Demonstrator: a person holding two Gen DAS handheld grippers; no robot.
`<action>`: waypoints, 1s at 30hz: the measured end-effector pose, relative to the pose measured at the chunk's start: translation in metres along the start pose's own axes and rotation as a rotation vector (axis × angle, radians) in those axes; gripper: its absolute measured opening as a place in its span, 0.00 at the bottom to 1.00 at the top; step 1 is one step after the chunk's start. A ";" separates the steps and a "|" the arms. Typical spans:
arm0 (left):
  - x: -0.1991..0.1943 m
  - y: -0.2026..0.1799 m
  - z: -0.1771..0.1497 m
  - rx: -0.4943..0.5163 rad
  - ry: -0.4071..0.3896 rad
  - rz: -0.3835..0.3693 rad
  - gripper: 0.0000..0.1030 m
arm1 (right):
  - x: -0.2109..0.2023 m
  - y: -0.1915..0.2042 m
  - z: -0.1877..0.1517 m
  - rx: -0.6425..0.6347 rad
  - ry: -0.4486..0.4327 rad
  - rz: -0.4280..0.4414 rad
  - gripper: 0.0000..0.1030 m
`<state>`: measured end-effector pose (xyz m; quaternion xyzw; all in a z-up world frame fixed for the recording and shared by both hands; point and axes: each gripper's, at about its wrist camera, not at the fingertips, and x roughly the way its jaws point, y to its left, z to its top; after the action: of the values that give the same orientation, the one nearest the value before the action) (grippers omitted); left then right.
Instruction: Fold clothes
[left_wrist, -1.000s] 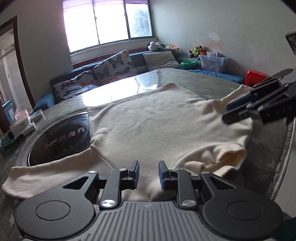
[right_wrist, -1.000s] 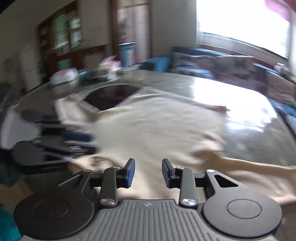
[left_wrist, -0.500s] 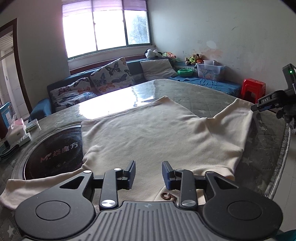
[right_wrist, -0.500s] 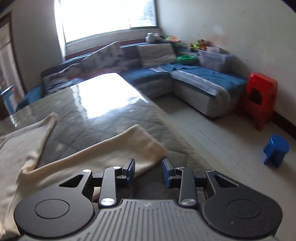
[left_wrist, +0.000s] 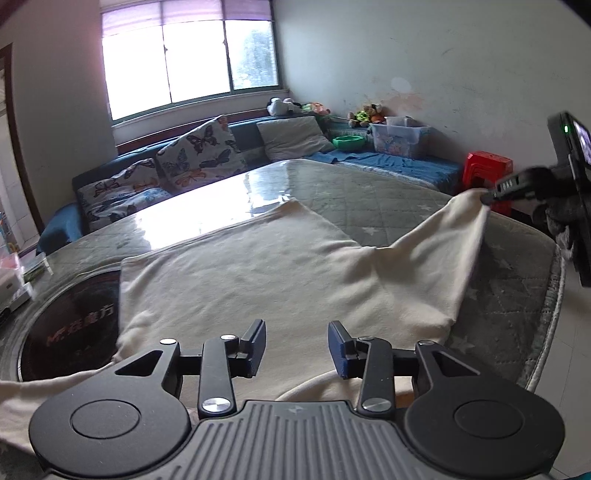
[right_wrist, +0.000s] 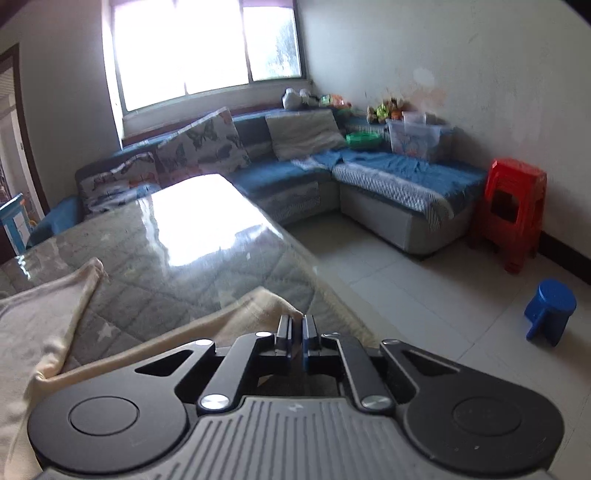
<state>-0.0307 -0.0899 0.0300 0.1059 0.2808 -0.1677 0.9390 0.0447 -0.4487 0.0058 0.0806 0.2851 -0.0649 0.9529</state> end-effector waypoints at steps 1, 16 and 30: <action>0.004 -0.005 0.001 0.007 0.002 -0.012 0.39 | -0.005 -0.001 0.002 0.001 -0.015 0.001 0.04; 0.028 -0.055 -0.005 0.113 0.010 -0.119 0.39 | -0.036 0.022 0.031 -0.065 -0.088 0.075 0.04; -0.044 0.038 -0.017 -0.086 -0.091 0.079 0.42 | -0.115 0.193 0.056 -0.400 -0.186 0.516 0.04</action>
<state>-0.0590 -0.0390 0.0450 0.0685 0.2406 -0.1230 0.9603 0.0118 -0.2610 0.1380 -0.0446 0.1741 0.2284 0.9568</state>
